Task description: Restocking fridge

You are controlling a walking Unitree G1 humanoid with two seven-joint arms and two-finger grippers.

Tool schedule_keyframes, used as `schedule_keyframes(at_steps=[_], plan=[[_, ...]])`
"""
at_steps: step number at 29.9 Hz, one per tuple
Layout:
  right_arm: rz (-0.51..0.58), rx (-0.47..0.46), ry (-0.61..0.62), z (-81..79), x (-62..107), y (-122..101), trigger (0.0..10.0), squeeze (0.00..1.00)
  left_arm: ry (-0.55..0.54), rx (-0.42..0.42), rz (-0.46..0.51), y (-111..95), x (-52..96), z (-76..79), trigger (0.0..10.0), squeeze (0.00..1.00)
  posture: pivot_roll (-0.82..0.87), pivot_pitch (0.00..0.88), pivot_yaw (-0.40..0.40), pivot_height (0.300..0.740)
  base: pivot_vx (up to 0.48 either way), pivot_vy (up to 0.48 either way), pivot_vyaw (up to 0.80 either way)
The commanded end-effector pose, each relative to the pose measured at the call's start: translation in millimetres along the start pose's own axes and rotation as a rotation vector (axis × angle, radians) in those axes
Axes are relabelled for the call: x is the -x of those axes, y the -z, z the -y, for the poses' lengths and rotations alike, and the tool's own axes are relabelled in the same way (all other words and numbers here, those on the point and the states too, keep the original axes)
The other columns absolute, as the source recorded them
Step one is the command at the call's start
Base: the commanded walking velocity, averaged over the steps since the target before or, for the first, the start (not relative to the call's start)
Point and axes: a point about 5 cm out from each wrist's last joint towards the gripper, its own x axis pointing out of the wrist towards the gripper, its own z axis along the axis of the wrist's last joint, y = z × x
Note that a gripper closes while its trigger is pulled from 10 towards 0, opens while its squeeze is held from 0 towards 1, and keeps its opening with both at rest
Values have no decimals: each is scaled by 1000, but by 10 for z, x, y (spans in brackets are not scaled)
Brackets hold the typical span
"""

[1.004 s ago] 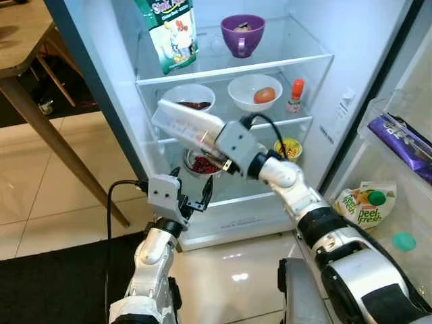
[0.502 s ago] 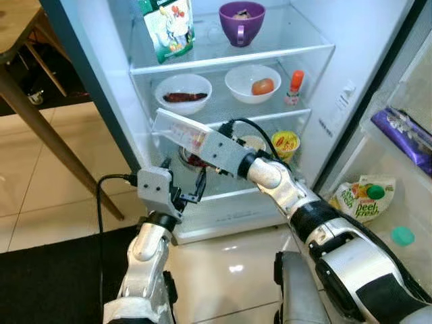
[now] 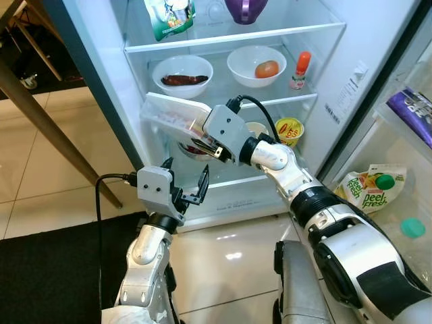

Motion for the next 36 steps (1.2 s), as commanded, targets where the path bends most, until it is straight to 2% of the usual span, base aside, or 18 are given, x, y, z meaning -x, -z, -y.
schedule_keyframes(at_steps=[1,6,7,10,13,15,18,19,24,25,28,29,30,31,33,36], plan=[[92,-62,-111,-52,-61,-159,10000,0,4,6,-15,7,23,35,10000,0,-2,265,1,471,0,0,0],[190,-215,-104,84,-48,-290,10000,0,8,13,-22,-8,13,52,10000,0,-3,262,2,471,0,0,0],[190,-215,-104,84,-48,-290,10000,0,8,13,-22,-8,13,52,10000,0,-3,262,2,471,0,0,0],[272,-308,-66,211,-33,-393,10000,0,11,17,-25,-10,17,66,10000,0,-3,260,3,471,0,0,0],[297,-336,-28,268,-30,-427,10000,0,13,19,-25,-11,17,71,10000,0,-3,260,3,471,0,0,0],[322,-345,67,382,-26,-502,10000,0,15,22,-24,-15,15,85,10000,0,-3,262,2,471,0,0,0],[266,-235,141,415,-56,-538,10000,0,15,25,-22,-28,16,94,10000,0,-1,267,2,471,0,0,0],[266,-235,141,415,-56,-538,10000,0,15,25,-22,-28,16,94,10000,0,-1,267,2,471,0,0,0],[121,57,207,347,-146,-540,10000,0,2,26,-20,-56,19,67,10000,0,5,275,-1,471,0,0,0],[121,57,207,347,-146,-540,10000,0,2,26,-20,-56,19,67,10000,0,5,275,-1,471,0,0,0],[62,207,236,294,-220,-564,10000,0,-1,27,-18,-73,23,67,10000,0,10,282,-3,471,0,0,0],[62,207,236,294,-220,-564,10000,0,-1,27,-18,-73,23,67,10000,0,10,282,-3,471,0,0,0],[36,265,238,265,-247,-558,10000,0,-2,28,-18,-77,27,72,10000,0,11,285,-3,471,0,0,0],[36,265,238,265,-247,-558,10000,0,-2,28,-18,-77,27,72,10000,0,11,285,-3,471,0,0,0],[-11,365,214,191,-292,-521,10000,0,-1,32,-20,-79,32,89,10000,0,15,288,-5,471,0,0,0],[-19,384,198,158,-305,-503,10000,0,-1,33,-21,-78,33,93,10000,0,15,288,-5,471,0,0,0]])
